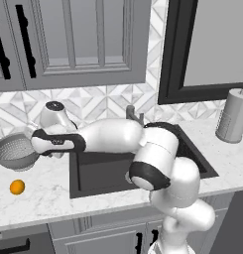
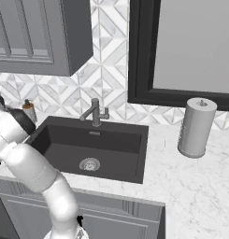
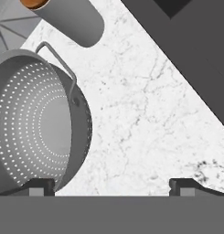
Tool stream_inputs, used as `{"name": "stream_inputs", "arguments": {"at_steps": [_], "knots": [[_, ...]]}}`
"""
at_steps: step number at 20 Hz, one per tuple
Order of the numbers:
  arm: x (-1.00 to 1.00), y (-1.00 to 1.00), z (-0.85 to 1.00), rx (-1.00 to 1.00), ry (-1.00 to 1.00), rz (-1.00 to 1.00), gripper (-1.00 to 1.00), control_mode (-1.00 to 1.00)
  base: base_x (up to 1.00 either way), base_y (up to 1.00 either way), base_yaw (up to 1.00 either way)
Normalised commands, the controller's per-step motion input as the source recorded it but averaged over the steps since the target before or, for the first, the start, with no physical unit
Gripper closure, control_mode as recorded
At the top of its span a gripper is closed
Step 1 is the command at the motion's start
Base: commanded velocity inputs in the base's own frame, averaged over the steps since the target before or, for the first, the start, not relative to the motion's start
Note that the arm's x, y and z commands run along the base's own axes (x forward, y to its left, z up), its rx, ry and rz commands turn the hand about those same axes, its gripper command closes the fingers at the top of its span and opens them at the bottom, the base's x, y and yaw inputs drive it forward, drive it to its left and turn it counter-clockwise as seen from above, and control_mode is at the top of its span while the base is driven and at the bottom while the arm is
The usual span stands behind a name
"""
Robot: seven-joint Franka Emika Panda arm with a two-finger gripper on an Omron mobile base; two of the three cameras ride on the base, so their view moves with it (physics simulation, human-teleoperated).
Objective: Put the colander in the sink, put the orange in the colander, and turn on the sink faucet and pour water over the colander.
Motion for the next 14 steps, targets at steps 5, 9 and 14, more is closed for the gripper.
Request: {"name": "stream_inputs", "arguments": {"at_steps": [5,9,14], "knots": [[0.22,0.17,0.0,0.0,0.02,0.0,-1.0,-1.0,0.0,0.0,0.0],[0.16,0.14,-0.01,0.0,0.07,0.0,-1.0,-1.0,0.0,0.0,0.0],[0.02,0.1,-0.17,0.0,0.0,0.0,-1.0,-1.0,0.0,0.0,0.0]]}}
